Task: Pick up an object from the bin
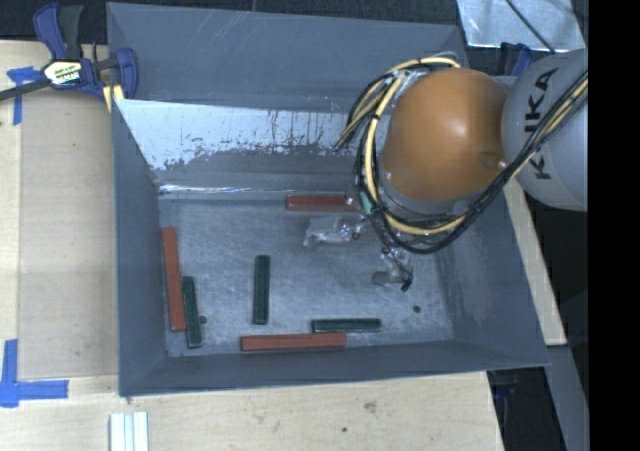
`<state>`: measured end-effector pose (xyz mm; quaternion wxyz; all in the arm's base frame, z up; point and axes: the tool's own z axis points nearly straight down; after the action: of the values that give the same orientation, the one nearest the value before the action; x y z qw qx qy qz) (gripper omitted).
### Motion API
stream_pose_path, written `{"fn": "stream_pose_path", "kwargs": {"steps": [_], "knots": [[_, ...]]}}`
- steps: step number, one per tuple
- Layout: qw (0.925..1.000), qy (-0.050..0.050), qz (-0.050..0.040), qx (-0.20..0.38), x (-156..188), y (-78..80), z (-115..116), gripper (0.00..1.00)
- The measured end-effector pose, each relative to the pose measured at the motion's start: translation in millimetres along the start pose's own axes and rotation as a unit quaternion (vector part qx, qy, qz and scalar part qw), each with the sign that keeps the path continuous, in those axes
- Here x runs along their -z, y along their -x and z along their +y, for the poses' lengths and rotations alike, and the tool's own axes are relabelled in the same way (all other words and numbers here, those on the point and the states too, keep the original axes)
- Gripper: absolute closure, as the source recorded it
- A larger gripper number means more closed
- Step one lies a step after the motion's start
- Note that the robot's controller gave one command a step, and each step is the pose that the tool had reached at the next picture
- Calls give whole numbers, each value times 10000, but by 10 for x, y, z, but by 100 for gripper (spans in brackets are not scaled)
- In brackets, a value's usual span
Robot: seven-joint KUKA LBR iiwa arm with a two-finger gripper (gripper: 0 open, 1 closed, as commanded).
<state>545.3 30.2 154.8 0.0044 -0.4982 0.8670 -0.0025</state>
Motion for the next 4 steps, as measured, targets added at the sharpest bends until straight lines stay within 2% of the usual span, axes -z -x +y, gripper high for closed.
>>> {"fn": "stream_pose_path", "kwargs": {"steps": [1, 2, 3, 4], "knots": [[9955, 23, -4, 947, 287, 205, 54, 0], [9904, 47, 9, 1384, -75, 401, 152, 0], [9390, 65, -6, 3439, -753, 872, 296, 0], [9399, 51, -2, 3414, -729, 866, 275, 100]]}}
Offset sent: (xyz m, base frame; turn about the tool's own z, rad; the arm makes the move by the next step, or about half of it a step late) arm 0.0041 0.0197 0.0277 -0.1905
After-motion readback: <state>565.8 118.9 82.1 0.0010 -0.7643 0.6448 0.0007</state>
